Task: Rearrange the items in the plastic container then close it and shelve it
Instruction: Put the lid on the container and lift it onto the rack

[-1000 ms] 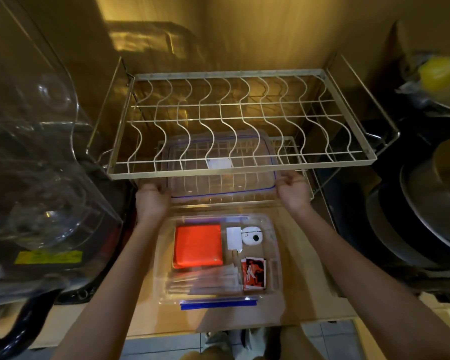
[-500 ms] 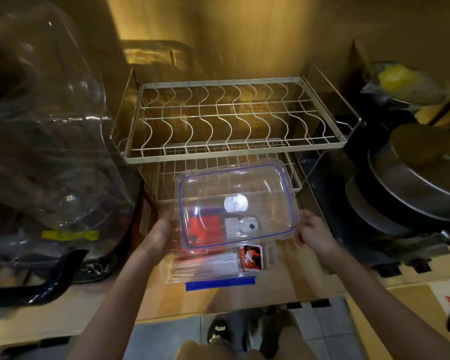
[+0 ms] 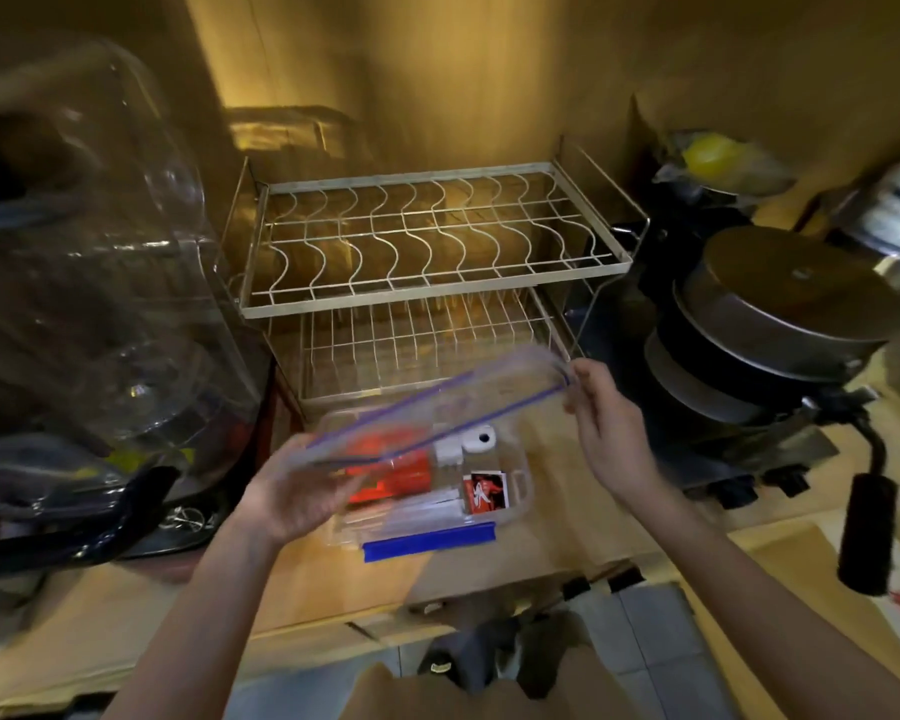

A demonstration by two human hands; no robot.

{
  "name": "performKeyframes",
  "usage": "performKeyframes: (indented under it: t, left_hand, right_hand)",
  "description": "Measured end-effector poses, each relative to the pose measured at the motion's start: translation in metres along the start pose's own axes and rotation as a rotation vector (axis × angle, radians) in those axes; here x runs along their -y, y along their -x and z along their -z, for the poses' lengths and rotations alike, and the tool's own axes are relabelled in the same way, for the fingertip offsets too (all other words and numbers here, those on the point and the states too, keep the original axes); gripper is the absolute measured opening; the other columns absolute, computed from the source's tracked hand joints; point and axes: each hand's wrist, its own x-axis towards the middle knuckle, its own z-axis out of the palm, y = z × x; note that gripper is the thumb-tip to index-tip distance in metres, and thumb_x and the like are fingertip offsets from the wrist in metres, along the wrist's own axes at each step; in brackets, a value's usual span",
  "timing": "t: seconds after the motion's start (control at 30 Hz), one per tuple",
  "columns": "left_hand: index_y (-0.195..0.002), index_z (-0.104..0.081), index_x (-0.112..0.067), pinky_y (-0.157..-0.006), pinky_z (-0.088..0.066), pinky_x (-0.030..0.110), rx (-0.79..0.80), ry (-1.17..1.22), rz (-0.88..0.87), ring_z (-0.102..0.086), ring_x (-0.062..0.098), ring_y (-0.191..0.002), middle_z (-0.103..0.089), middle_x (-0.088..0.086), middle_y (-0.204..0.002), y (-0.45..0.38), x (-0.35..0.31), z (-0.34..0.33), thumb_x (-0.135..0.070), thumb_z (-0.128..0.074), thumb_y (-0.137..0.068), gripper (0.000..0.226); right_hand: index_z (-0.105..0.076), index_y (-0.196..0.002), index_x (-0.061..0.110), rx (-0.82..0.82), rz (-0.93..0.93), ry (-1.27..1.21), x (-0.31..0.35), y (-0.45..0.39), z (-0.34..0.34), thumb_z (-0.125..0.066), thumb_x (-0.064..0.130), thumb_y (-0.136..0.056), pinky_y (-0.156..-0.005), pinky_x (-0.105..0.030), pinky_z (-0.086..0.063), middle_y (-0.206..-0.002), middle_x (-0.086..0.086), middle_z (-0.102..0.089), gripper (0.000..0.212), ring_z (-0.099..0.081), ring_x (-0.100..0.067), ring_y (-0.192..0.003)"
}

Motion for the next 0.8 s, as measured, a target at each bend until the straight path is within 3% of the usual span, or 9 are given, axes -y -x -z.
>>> performKeyframes:
  t: [0.07, 0.17, 0.23, 0.33, 0.4, 0.47, 0.6, 0.7, 0.8]
  left_hand:
    - [-0.096, -0.062, 0.007, -0.052, -0.06, 0.037, 0.044, 0.073, 0.042, -0.072, 0.036, -0.071, -0.071, 0.03, -0.085, 0.002, -0.001, 0.004, 0.0, -0.093, -0.016, 0.087]
    - [-0.079, -0.073, 0.003, -0.049, -0.059, 0.039, 0.077, -0.042, 0.117, -0.073, 0.028, -0.063, -0.074, 0.021, -0.075, 0.009, 0.004, 0.0, -0.003, -0.094, -0.013, 0.069]
    - [-0.076, -0.074, 0.001, -0.05, -0.059, 0.037, 0.08, -0.077, 0.074, -0.072, 0.025, -0.062, -0.074, 0.017, -0.072, 0.01, 0.01, -0.002, -0.007, -0.095, -0.016, 0.064]
    - [-0.103, -0.066, -0.003, -0.063, -0.061, 0.035, 0.055, -0.022, -0.069, -0.073, 0.021, -0.071, -0.075, 0.013, -0.081, 0.002, 0.015, 0.01, -0.014, -0.095, -0.027, 0.082]
    - [-0.124, -0.053, -0.008, -0.069, -0.059, 0.031, -0.007, 0.01, -0.181, -0.073, 0.018, -0.077, -0.075, 0.011, -0.089, -0.002, 0.015, 0.017, -0.018, -0.094, -0.035, 0.098]
    - [-0.125, -0.051, -0.007, -0.065, -0.059, 0.026, -0.096, -0.045, -0.315, -0.073, 0.015, -0.073, -0.076, 0.009, -0.085, -0.003, 0.02, 0.015, -0.017, -0.087, -0.052, 0.083]
    - [-0.111, -0.059, -0.01, -0.067, -0.058, 0.024, -0.495, -0.446, -0.54, -0.069, 0.017, -0.078, -0.068, 0.008, -0.087, -0.003, 0.031, -0.006, -0.012, -0.058, -0.086, 0.025]
    - [-0.107, -0.064, -0.012, -0.084, -0.047, 0.038, -0.705, -0.767, -0.643, -0.061, 0.03, -0.097, -0.066, 0.011, -0.099, -0.009, 0.033, -0.001, -0.025, -0.059, -0.086, 0.025]
    - [-0.117, -0.061, -0.01, -0.093, -0.043, 0.041, -0.804, -0.931, -0.561, -0.056, 0.035, -0.109, -0.063, 0.019, -0.115, -0.017, 0.034, 0.007, -0.034, -0.053, -0.089, 0.038]
  right_hand:
    - [-0.053, -0.116, 0.011, -0.044, 0.05, -0.017, 0.002, -0.002, -0.002, -0.048, 0.008, -0.096, -0.076, -0.016, -0.05, -0.1, 0.012, -0.06, 0.022, -0.06, 0.002, -0.09]
    - [-0.057, -0.118, 0.011, -0.103, -0.026, -0.192, 0.006, -0.008, -0.002, -0.057, 0.003, -0.09, -0.079, -0.007, -0.05, -0.104, 0.013, -0.063, 0.029, -0.061, 0.012, -0.095]
    - [-0.057, -0.119, 0.009, -0.111, -0.25, -0.404, 0.007, -0.012, -0.004, -0.06, 0.002, -0.087, -0.084, -0.015, -0.053, -0.105, 0.008, -0.065, 0.033, -0.064, 0.004, -0.097]
    - [-0.06, -0.119, 0.009, -0.024, -0.809, -0.984, -0.002, -0.017, -0.009, -0.052, 0.017, -0.094, -0.099, -0.04, -0.05, -0.106, -0.008, -0.069, 0.028, -0.066, -0.021, -0.1]
    - [-0.061, -0.115, 0.008, -0.001, -0.988, -1.2, -0.009, -0.014, -0.015, -0.043, 0.03, -0.097, -0.092, -0.04, -0.052, -0.095, -0.01, -0.073, 0.034, -0.067, -0.023, -0.094]
    - [-0.063, -0.109, 0.009, 0.062, -0.931, -1.118, -0.014, -0.011, -0.026, -0.044, 0.032, -0.096, -0.078, -0.038, -0.055, -0.091, -0.011, -0.075, 0.032, -0.068, -0.023, -0.089]
    - [-0.055, -0.124, 0.014, 0.119, -0.612, -0.529, -0.017, -0.009, -0.051, -0.057, 0.022, -0.091, -0.093, -0.047, -0.051, -0.119, -0.01, -0.064, 0.034, -0.064, -0.026, -0.105]
    - [-0.051, -0.128, 0.015, 0.118, -0.53, -0.428, -0.015, -0.014, -0.065, -0.051, 0.019, -0.095, -0.092, -0.044, -0.052, -0.115, -0.005, -0.064, 0.034, -0.063, -0.024, -0.104]
    - [-0.052, -0.127, 0.016, 0.144, -0.539, -0.391, -0.02, -0.021, -0.075, -0.048, 0.016, -0.095, -0.077, -0.029, -0.053, -0.107, 0.0, -0.063, 0.033, -0.063, -0.021, -0.099]
